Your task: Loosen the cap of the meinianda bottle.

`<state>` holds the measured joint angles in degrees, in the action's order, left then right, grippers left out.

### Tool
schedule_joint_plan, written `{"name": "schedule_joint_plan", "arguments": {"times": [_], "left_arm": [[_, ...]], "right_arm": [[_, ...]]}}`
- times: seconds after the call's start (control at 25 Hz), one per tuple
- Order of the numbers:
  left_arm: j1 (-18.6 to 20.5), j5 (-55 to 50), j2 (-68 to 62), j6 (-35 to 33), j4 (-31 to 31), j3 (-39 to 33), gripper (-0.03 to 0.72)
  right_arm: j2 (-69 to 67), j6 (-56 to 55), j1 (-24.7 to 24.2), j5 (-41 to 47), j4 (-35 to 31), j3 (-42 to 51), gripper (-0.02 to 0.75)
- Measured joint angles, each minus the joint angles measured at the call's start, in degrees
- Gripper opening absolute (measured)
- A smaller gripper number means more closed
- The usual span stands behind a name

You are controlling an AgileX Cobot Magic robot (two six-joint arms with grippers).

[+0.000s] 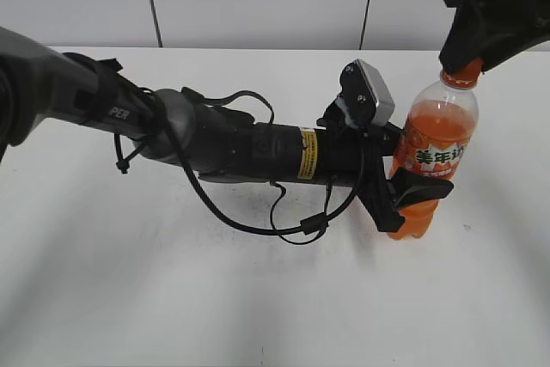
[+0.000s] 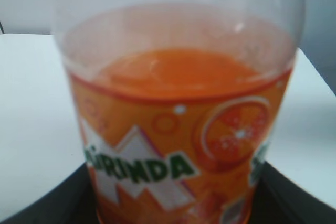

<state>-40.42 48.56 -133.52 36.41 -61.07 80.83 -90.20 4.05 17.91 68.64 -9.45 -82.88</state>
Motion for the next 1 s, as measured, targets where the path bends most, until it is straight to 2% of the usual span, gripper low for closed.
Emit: {"name": "schedule_joint_plan", "arguments": {"times": [0.2, 0.28, 0.4, 0.52, 0.6, 0.76, 0.84, 1.0], "left_arm": [[0.0, 0.0, 0.0, 0.0, 0.0, 0.0, 0.428], [0.0, 0.0, 0.0, 0.0, 0.0, 0.0, 0.428], [0.0, 0.0, 0.0, 0.0, -0.1, 0.0, 0.426], [0.0, 0.0, 0.0, 0.0, -0.1, 0.0, 0.426], [0.0, -0.1, 0.0, 0.0, 0.0, 0.0, 0.426], [0.0, -0.1, 0.0, 0.0, 0.0, 0.0, 0.426], [0.0, -0.1, 0.0, 0.0, 0.1, 0.0, 0.426], [0.0, -0.1, 0.0, 0.0, 0.1, 0.0, 0.426]], "right_arm": [[0.0, 3.8, 0.0, 0.0, 0.0, 0.0, 0.26], [0.0, 8.9, 0.0, 0.1, 0.0, 0.0, 0.26], [0.0, 25.7, 0.0, 0.2, 0.0, 0.0, 0.26], [0.0, 49.5, 0.0, 0.2, 0.4, -0.1, 0.26], [0.0, 60.1, 0.0, 0.2, 0.6, -0.2, 0.26], [0.0, 67.2, 0.0, 0.2, 0.9, -0.2, 0.259], [0.0, 68.0, 0.0, 0.2, 0.9, -0.2, 0.291], [0.1, 67.3, 0.0, 0.7, 0.9, -0.1, 0.487]]}}
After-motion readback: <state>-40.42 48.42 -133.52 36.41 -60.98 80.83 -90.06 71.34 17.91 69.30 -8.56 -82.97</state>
